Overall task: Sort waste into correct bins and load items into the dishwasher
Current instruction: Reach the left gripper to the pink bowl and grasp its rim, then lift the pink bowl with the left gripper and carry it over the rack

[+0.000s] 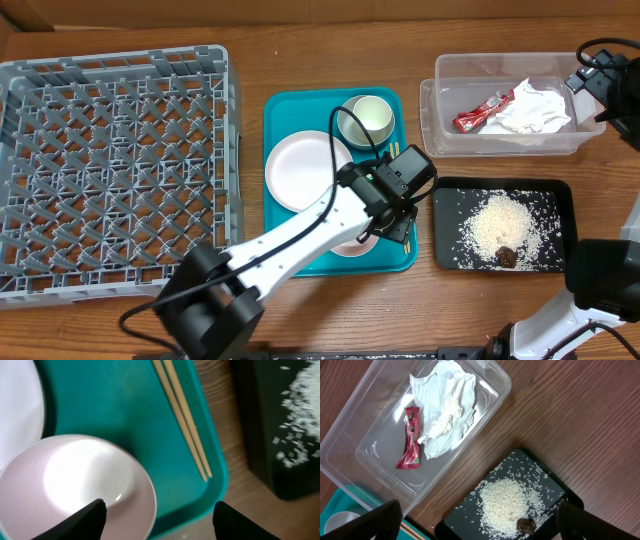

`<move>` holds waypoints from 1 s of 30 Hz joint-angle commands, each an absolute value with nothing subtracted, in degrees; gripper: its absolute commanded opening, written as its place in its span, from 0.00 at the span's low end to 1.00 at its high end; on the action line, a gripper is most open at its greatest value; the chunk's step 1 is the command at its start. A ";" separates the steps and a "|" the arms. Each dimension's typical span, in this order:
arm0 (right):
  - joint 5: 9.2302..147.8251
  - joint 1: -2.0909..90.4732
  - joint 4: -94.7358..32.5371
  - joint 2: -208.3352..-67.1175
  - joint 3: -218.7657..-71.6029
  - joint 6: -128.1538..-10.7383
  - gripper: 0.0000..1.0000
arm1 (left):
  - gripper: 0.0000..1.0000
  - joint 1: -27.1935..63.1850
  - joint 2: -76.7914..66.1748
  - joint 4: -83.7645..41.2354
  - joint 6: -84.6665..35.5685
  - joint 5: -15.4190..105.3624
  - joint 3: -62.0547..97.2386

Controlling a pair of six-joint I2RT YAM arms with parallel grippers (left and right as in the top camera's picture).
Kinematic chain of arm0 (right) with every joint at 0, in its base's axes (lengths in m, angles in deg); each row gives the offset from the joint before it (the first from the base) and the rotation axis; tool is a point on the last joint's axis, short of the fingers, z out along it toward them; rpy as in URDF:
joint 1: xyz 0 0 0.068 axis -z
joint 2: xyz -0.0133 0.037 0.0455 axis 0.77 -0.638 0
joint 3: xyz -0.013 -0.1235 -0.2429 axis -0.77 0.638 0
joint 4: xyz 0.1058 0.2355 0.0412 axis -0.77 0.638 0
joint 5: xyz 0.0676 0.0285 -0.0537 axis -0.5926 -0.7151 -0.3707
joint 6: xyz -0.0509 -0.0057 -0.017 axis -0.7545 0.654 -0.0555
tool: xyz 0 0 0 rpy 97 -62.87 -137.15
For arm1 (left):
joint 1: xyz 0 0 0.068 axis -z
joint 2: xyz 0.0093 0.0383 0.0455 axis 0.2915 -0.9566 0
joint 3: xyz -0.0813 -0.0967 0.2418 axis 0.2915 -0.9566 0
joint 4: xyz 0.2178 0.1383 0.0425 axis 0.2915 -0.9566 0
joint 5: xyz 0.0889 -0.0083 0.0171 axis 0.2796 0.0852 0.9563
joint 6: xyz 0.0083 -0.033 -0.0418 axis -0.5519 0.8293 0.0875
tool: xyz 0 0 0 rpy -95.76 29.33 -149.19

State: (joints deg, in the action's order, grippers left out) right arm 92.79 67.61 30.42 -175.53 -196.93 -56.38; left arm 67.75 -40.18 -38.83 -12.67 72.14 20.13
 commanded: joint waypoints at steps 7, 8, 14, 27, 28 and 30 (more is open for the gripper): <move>92.96 67.74 30.31 -174.33 -198.02 -56.33 1.00 | 0.53 67.67 -47.04 -38.02 -10.79 71.03 19.23; 92.94 67.74 30.31 -174.33 -198.02 -56.33 1.00 | 0.45 67.99 -47.04 -38.02 -10.79 71.05 19.23; 92.96 67.74 30.31 -174.33 -198.02 -56.31 1.00 | 0.37 69.50 -47.68 -37.71 -10.83 71.40 19.21; 92.96 67.74 30.31 -174.33 -198.02 -56.31 1.00 | 0.04 69.48 -48.42 -37.93 -11.07 71.79 19.10; 92.96 67.74 30.31 -174.33 -198.02 -56.31 1.00 | 0.04 69.48 -48.40 -37.84 -11.07 71.48 19.10; 92.94 67.74 30.31 -174.33 -198.02 -56.31 1.00 | 0.04 69.37 -48.16 -37.89 -11.88 69.25 19.91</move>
State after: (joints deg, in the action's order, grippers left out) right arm 92.79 67.61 30.46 -175.53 -196.93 -56.35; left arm 69.26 -47.24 -38.13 -11.18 71.81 19.38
